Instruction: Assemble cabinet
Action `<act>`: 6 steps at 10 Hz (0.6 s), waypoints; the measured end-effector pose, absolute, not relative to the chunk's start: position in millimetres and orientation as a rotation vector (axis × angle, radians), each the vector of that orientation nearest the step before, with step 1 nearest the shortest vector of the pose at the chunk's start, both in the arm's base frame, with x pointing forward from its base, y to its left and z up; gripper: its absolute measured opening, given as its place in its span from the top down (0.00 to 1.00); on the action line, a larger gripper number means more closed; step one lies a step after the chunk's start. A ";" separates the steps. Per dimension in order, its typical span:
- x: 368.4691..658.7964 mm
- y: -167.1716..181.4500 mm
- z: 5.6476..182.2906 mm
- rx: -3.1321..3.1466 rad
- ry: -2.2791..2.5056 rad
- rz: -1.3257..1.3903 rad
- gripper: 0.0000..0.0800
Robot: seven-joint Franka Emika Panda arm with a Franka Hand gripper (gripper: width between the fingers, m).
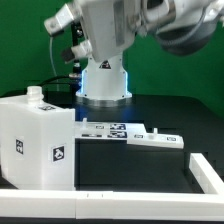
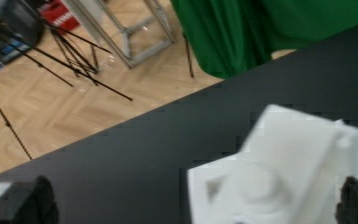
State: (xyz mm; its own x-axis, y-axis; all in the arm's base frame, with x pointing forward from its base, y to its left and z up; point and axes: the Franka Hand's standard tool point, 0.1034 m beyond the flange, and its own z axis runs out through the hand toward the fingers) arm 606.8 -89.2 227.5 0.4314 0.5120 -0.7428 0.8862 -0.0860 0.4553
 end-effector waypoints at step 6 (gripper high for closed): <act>600.5 -109.1 244.8 2.040 1.278 -0.314 0.00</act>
Offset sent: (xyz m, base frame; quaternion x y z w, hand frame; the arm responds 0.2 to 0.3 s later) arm 0.0000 0.0000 0.0000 0.0000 0.1938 0.0000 0.9810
